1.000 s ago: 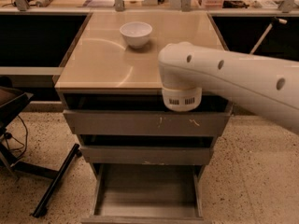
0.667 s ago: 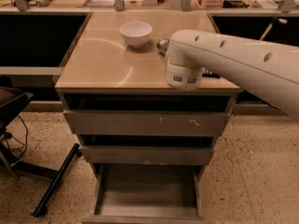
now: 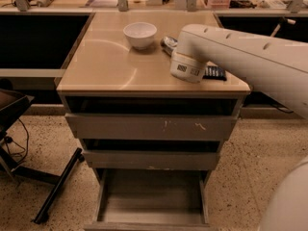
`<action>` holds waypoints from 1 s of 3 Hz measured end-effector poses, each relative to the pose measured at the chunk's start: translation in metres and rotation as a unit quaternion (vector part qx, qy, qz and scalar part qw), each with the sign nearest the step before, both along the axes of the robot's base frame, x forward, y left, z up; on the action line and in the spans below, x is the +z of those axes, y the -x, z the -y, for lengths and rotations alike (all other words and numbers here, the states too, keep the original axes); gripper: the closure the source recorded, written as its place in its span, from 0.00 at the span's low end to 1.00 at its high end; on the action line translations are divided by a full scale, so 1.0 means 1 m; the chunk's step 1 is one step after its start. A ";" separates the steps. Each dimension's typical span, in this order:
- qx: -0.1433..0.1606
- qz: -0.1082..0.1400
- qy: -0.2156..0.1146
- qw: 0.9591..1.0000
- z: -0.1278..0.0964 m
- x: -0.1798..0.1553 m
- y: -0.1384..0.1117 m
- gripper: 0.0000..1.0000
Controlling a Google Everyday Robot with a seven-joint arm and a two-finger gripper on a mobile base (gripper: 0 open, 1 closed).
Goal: Pick redbull can from bottom drawer and place on counter
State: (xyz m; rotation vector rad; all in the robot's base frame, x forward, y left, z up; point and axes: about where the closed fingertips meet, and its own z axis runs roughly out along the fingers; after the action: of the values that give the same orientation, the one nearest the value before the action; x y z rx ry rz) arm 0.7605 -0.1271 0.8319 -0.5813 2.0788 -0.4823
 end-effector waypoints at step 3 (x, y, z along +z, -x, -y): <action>0.000 0.000 0.000 1.000 0.000 0.000 0.000 0.11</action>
Offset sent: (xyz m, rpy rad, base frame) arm 0.0000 0.0000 0.0000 0.0000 0.0000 0.0000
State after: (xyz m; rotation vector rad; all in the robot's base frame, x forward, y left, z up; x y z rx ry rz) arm 0.7605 -0.1271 0.8319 -0.5812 2.0788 -0.4823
